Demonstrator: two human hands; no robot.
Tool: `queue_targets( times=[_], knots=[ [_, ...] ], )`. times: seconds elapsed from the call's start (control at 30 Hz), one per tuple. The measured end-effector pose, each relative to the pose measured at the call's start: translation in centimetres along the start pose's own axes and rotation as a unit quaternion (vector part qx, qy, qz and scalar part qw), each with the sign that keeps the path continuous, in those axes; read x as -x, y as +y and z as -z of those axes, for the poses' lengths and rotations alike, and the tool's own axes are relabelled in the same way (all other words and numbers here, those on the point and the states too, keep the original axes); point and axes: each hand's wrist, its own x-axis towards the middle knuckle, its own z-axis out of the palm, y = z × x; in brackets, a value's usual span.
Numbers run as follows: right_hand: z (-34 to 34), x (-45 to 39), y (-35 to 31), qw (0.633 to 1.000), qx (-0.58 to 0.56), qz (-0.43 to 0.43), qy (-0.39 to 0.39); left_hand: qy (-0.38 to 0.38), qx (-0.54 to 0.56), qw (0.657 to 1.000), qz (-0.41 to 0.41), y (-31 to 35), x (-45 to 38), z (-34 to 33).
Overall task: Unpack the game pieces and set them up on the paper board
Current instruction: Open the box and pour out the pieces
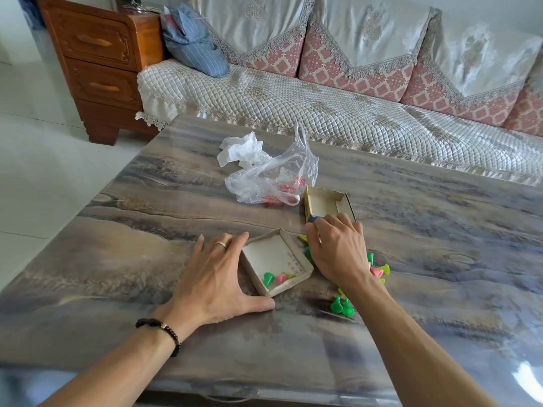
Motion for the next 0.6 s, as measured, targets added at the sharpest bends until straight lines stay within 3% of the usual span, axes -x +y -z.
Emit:
queue_targets(
  times=[0.1,0.23,0.6],
  knots=[
    [0.5,0.2,-2.0,0.993,-0.100,0.051,0.029,0.007,0.022,1.000,0.002,-0.2,-0.1,-0.2],
    [0.6,1.7,-5.6,0.969,-0.165,0.167,-0.073,0.005,0.035,0.999,0.000,-0.5,-0.1,-0.2],
    [0.7,2.4,-6.7,0.964,-0.131,0.136,-0.188,0.009,0.045,0.999,-0.006,-0.7,0.0,-0.2]
  ],
)
